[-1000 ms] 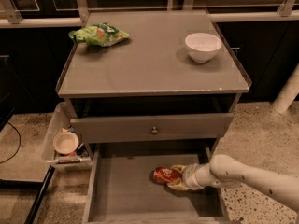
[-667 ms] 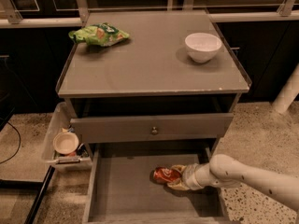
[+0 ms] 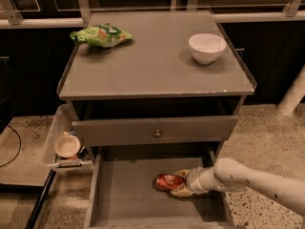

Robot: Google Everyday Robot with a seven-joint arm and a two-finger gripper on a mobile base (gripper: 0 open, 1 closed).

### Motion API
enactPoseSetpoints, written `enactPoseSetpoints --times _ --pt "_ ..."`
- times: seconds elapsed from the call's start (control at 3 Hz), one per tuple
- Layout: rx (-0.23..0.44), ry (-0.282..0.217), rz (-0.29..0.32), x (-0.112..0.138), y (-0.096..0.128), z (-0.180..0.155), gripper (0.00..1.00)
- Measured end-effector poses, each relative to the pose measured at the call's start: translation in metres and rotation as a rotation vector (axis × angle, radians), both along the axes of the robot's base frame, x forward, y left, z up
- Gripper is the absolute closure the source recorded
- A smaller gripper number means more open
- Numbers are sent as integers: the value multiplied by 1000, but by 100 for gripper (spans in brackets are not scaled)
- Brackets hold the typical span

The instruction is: Place coke can into middle drawer

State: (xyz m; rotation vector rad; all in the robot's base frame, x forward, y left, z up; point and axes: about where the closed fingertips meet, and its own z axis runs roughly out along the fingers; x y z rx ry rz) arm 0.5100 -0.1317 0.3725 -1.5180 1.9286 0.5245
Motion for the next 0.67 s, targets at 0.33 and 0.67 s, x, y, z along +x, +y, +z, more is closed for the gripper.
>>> enactPoseSetpoints --times 0.33,0.67 --pt "0 0 0 0 0 0 12" --pt "-9 -15 7 -8 -3 12 0"
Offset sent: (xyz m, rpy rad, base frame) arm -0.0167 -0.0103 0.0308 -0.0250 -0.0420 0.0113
